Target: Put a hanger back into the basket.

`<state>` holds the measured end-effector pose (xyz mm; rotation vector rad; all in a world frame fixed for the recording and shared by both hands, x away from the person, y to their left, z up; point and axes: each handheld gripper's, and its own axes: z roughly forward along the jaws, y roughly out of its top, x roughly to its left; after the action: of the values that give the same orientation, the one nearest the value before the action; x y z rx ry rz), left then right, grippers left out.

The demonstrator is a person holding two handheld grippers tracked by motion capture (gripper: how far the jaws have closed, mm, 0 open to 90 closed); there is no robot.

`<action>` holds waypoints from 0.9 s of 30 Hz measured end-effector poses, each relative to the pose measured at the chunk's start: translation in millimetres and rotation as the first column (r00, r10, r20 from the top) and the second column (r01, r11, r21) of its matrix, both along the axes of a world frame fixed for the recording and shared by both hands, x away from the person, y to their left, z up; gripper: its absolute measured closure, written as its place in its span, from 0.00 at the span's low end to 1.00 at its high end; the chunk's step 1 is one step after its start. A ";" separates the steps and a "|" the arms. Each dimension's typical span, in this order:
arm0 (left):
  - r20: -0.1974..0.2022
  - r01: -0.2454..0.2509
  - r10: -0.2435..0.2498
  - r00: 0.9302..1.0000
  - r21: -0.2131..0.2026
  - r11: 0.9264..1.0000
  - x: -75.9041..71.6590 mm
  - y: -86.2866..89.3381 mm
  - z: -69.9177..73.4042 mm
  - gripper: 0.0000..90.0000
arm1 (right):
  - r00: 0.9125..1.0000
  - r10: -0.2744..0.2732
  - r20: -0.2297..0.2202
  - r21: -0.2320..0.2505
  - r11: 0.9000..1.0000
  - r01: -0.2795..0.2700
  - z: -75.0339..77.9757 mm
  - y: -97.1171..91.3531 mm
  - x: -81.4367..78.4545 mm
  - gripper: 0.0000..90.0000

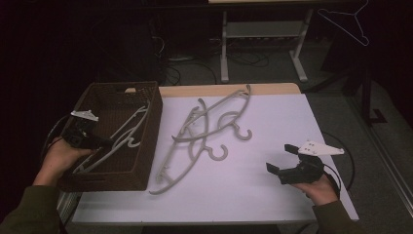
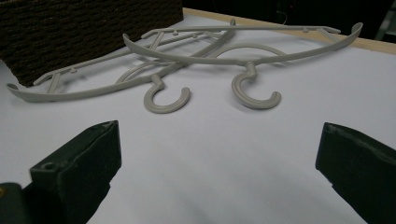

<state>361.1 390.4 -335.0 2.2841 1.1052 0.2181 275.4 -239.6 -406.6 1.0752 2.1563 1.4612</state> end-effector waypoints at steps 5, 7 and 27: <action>0.060 0.000 0.004 0.998 -0.062 0.998 -4.2 -8.4 15.0 0.74 | 1.000 -0.001 -0.002 0.003 1.000 0.001 0.6 0.4 -0.5 0.00; 0.082 -0.003 0.010 0.997 -0.086 0.996 -6.0 -13.3 20.9 0.67 | 1.000 0.000 -0.002 0.003 1.000 0.000 1.0 0.3 -0.8 0.00; 0.253 0.105 -0.044 0.967 -0.234 0.967 -19.0 -96.9 51.4 0.28 | 1.000 0.005 0.014 0.008 1.000 -0.005 4.0 0.4 -1.3 0.00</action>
<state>342.2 293.6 -283.6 2.0109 0.8652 0.3073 274.1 -239.3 -402.5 1.0607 2.1468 1.4769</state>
